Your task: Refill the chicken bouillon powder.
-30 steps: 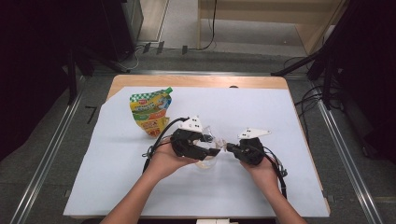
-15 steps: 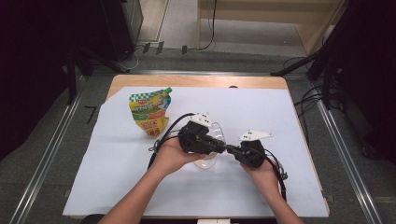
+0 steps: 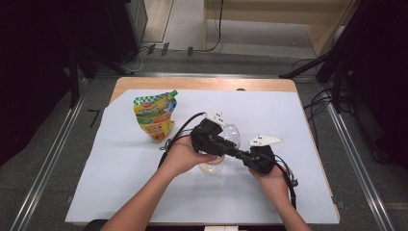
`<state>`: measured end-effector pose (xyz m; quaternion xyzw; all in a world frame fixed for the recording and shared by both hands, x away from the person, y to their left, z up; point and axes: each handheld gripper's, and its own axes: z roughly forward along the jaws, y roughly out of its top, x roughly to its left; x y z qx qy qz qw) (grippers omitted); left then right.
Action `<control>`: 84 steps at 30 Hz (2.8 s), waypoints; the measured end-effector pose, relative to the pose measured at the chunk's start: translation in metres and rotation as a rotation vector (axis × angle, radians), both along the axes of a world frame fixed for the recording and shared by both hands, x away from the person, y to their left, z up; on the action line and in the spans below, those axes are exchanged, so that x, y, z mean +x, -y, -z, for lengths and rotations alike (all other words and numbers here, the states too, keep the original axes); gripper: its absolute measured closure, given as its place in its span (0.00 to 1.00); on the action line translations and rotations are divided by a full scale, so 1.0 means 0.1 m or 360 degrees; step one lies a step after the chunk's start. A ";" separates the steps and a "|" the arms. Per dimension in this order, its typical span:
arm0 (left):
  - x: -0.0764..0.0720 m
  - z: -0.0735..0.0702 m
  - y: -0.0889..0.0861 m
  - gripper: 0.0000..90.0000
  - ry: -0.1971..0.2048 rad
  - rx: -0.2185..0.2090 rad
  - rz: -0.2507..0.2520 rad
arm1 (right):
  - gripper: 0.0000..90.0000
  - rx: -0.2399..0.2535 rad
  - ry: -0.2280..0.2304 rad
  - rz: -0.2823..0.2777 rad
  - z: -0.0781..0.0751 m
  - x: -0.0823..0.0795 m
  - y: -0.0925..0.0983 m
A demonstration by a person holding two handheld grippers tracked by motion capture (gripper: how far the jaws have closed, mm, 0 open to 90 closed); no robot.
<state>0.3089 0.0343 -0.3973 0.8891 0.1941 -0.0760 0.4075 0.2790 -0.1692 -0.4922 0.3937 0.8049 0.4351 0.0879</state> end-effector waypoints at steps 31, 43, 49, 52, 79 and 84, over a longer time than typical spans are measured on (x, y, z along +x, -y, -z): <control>0.04 -0.02 -0.09 0.43 -0.0046 0.0031 -0.0067 | 1.00 -0.0010 0.0007 -0.0029 0.00 -0.02 0.01; 0.05 -0.21 -0.45 0.48 -0.0032 0.0027 -0.0130 | 1.00 -0.0011 0.0012 -0.0024 -0.01 -0.02 0.05; 0.09 -0.28 -0.62 0.48 -0.0018 0.0016 -0.0193 | 0.98 0.0006 0.0016 -0.0005 -0.04 -0.02 0.11; 0.09 -0.29 -0.69 0.48 -0.0006 0.0028 -0.0224 | 0.97 0.0005 0.0015 -0.0014 -0.05 -0.04 0.14; 0.06 -0.35 -1.32 0.43 0.0058 0.0059 -0.0435 | 0.65 0.0073 -0.0004 -0.0226 -0.11 -0.55 0.06; 0.03 -0.34 -1.45 0.43 0.0056 0.0063 -0.0480 | 0.62 0.0067 0.0004 -0.0297 -0.11 -0.54 -0.05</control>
